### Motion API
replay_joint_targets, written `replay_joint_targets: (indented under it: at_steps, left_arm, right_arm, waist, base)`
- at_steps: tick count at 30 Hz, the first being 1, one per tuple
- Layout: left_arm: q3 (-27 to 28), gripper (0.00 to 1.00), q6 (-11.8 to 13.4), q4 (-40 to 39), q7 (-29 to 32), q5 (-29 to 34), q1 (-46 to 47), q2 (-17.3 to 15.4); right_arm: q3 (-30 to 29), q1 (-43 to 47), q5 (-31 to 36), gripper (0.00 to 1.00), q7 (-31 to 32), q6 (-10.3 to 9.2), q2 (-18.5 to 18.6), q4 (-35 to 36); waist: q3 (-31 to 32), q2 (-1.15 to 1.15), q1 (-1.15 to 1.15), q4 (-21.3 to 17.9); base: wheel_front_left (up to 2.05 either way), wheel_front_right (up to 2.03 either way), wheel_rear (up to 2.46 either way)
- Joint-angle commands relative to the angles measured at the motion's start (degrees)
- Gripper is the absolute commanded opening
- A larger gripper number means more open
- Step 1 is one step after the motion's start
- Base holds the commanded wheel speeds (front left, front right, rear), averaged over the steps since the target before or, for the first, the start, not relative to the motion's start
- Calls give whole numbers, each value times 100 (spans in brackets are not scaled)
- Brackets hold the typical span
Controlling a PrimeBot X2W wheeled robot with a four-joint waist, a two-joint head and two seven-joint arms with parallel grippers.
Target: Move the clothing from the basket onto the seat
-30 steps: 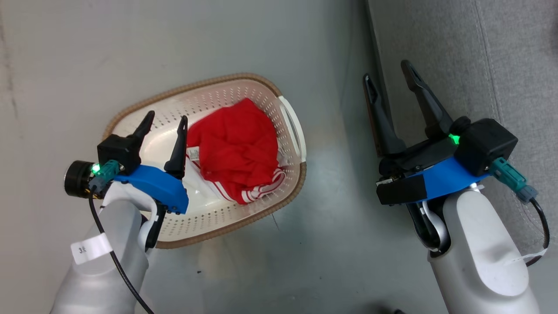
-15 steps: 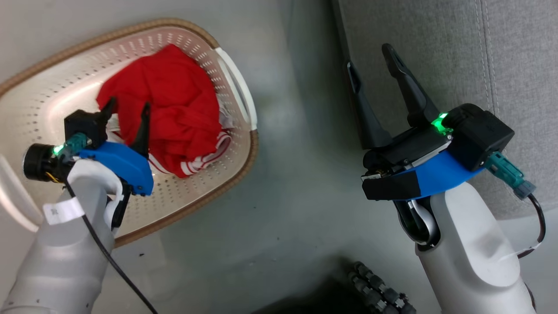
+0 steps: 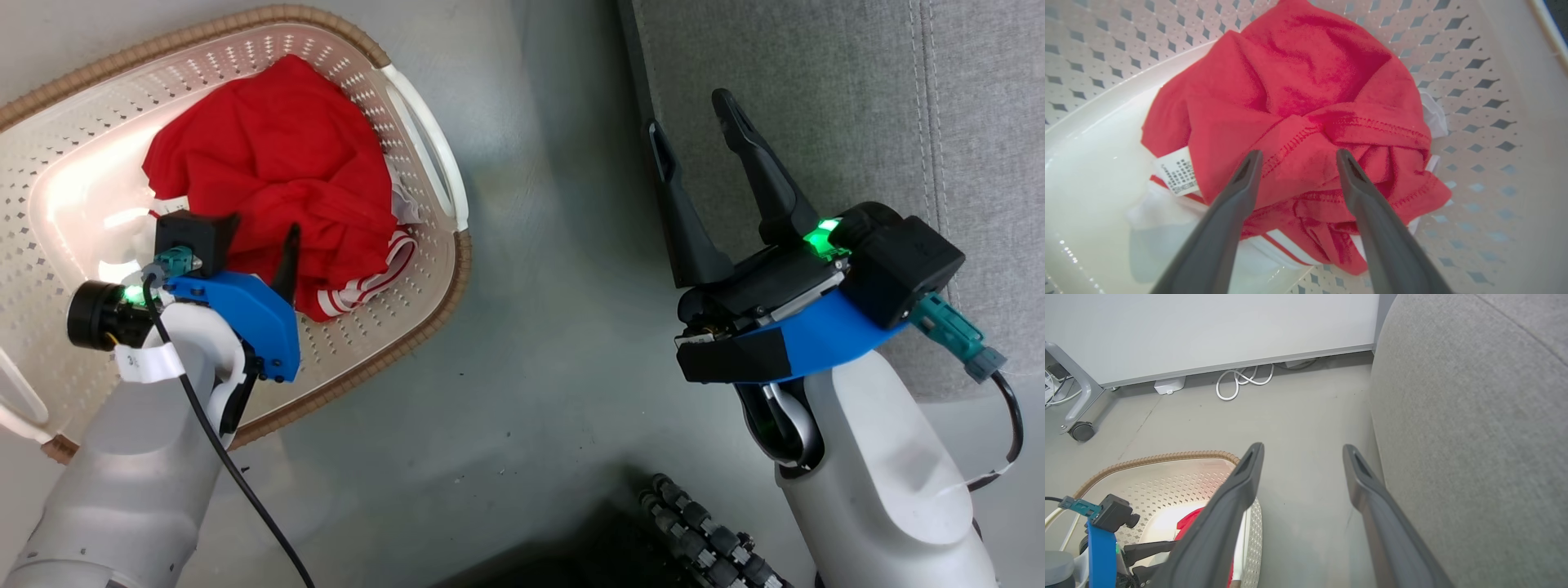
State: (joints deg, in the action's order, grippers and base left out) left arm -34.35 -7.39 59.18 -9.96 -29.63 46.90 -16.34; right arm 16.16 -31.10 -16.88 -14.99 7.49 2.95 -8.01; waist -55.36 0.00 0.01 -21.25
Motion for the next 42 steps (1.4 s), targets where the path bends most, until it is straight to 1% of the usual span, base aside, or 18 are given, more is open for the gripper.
replay_joint_targets:
  at_steps: [1, 5, 6, 8, 10, 12, 15, 20, 22, 29, 32, 36, 42]
  left_arm:
    - [-28, 100, -12, 97, 77, -61, 112, -4]
    - [-48, 100, -12, 335, 193, -171, 224, 72]
    - [-50, 100, 29, 397, 183, -168, 271, 79]
    - [-72, 100, 276, 509, 67, -67, 393, 65]
    - [-72, 100, 461, 599, -54, -14, 473, 101]
    - [-83, 100, 584, 677, -144, 14, 564, 113]
    - [-71, 100, 674, 792, -226, 30, 689, 106]
    - [-54, 100, 628, 914, -279, -24, 789, 124]
    - [-24, 100, 568, 989, -264, -91, 814, 149]
    - [109, 100, 178, 1114, -121, -414, 892, 311]
    - [120, 100, 80, 1133, -70, -525, 922, 378]
    - [48, 100, 20, 1151, 28, -598, 968, 456]
    - [-74, 100, -15, 1200, 182, -660, 976, 471]
  right_arm:
    - [-20, 70, -45, 100, -24, 1, -11, 58]
    - [-49, 142, -33, 100, -24, 1, -11, 130]
    - [-64, 164, -27, 100, -24, 1, -11, 147]
    - [-98, 208, -4, 100, -24, 1, -11, 173]
    - [-126, 235, 6, 100, -24, 1, -11, 205]
    - [-145, 253, 25, 100, -23, 1, -11, 232]
    - [-133, 283, 32, 100, -24, 1, -11, 252]
    - [-112, 298, 19, 100, -24, 1, -12, 270]
    - [-109, 311, 11, 100, -24, 1, -12, 276]
    - [-175, 434, 57, 100, -24, 1, -12, 331]
    - [-201, 464, 63, 100, -24, 1, -12, 355]
    - [-191, 508, 46, 100, -24, 1, -12, 378]
    - [-218, 560, 46, 100, -24, 1, -12, 415]
  waist:
    - [-14, 0, -1, 7]
    - [-56, 0, -1, 27]
    - [-71, 0, -1, 35]
    - [-106, 0, -1, 54]
    - [-139, 0, -1, 75]
    - [-166, 0, -1, 96]
    - [-204, 0, -1, 126]
    - [-241, 0, -1, 153]
    - [-250, 0, -1, 159]
    - [-268, 0, -1, 167]
    - [-280, 0, -1, 173]
    - [-279, 0, -1, 171]
    - [-274, 0, -1, 163]
  base:
    - [0, 0, 0]
    - [0, 0, 0]
    - [0, 0, 0]
    - [0, 0, 0]
    - [0, 0, 0]
    - [0, 0, 0]
    - [0, 0, 0]
    - [0, 0, 0]
    - [0, 0, 0]
    - [0, 0, 0]
    - [0, 0, 0]
    - [0, 0, 0]
    - [0, 0, 0]
